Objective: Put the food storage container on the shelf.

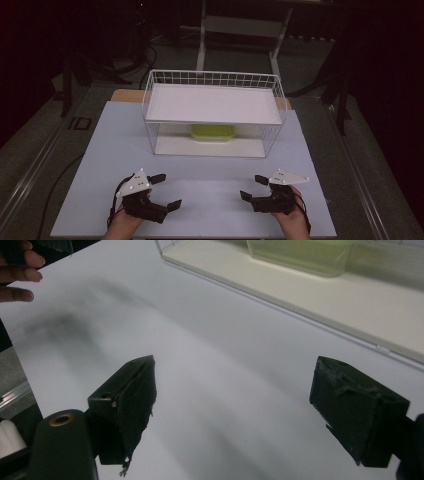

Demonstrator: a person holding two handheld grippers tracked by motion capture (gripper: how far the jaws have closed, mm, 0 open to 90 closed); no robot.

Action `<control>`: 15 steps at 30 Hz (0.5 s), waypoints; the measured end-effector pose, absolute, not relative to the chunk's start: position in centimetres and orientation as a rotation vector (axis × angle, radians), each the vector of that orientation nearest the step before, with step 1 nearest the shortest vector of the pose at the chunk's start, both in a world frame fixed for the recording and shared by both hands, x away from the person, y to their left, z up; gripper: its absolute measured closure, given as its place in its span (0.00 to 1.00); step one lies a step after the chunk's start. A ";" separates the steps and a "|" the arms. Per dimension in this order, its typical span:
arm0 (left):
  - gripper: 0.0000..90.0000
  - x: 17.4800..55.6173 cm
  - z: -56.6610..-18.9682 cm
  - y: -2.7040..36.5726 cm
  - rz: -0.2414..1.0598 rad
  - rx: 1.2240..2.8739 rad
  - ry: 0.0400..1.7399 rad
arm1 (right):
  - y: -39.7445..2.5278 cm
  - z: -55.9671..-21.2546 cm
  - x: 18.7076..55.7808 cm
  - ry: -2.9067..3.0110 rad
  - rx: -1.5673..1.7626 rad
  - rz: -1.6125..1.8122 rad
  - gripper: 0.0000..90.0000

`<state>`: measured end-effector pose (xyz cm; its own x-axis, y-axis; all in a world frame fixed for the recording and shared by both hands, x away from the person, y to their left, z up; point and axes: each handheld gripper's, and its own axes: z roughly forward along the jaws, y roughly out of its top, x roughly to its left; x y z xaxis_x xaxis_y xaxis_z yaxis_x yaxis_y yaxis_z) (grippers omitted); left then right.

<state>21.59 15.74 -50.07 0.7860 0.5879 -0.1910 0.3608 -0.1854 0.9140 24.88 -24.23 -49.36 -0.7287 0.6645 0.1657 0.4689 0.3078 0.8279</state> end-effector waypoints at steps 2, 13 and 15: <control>0.01 21.7 -50.3 15.8 0.219 1.795 0.738 | -24.5 -49.6 25.0 2.372 1.047 1.389 0.19; 0.01 22.2 -51.1 15.3 0.186 1.793 0.734 | -25.6 -50.3 25.5 2.330 1.059 1.371 0.19; 0.01 22.2 -51.2 15.2 0.189 1.797 0.723 | -25.6 -50.3 25.5 2.321 1.034 1.351 0.19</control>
